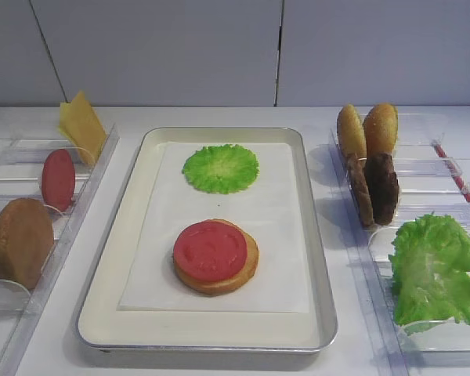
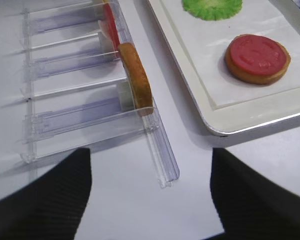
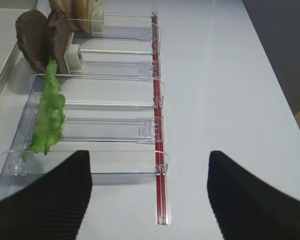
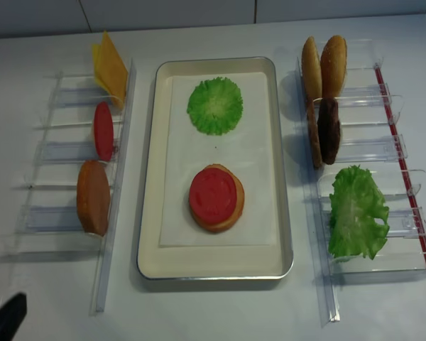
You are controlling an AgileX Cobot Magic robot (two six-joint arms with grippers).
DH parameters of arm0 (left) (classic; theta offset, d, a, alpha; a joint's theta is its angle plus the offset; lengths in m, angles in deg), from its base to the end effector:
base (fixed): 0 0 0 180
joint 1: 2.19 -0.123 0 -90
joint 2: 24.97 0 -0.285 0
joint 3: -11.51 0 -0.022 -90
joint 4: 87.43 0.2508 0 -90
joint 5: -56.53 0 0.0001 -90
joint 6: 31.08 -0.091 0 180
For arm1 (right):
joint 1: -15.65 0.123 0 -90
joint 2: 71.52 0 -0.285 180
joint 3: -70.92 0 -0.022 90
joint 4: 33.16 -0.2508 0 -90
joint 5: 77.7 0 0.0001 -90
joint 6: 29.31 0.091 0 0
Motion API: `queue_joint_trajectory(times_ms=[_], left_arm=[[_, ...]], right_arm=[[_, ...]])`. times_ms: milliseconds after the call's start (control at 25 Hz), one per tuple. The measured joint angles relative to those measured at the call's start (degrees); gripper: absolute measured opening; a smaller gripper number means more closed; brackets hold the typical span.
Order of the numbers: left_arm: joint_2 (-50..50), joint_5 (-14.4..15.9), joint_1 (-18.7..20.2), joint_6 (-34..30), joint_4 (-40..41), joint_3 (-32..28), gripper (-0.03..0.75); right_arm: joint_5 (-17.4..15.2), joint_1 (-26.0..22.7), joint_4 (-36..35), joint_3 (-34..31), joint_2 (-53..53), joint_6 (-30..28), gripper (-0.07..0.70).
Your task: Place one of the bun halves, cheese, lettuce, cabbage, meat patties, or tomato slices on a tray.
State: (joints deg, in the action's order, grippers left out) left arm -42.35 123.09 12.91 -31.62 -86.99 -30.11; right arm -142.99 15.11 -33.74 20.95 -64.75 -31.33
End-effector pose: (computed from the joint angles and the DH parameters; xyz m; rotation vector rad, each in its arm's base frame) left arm 0.0056 -0.0008 0.3032 0.2980 2.1742 -0.1337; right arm -0.0083 0.0009 0.2642 -0.0284 2.1296 -0.0141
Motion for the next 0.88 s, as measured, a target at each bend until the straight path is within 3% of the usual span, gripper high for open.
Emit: queue_joint_trajectory(times_ms=[200, 360, 880], left_arm=[[9.5, 1.0, 0.0, 0.9, 0.3, -4.6, 0.484], [10.5, 3.4, 0.0, 1.0, 0.3, -5.9, 0.503], [10.5, 1.6, 0.0, 3.3, 0.3, -7.6, 0.516]], right_arm=[[0.0, 0.0, 0.0, 0.0, 0.0, 0.0, 0.502], [0.0, 0.0, 0.0, 0.0, 0.0, 0.0, 0.502], [0.0, 0.0, 0.0, 0.0, 0.0, 0.3, 0.502]])
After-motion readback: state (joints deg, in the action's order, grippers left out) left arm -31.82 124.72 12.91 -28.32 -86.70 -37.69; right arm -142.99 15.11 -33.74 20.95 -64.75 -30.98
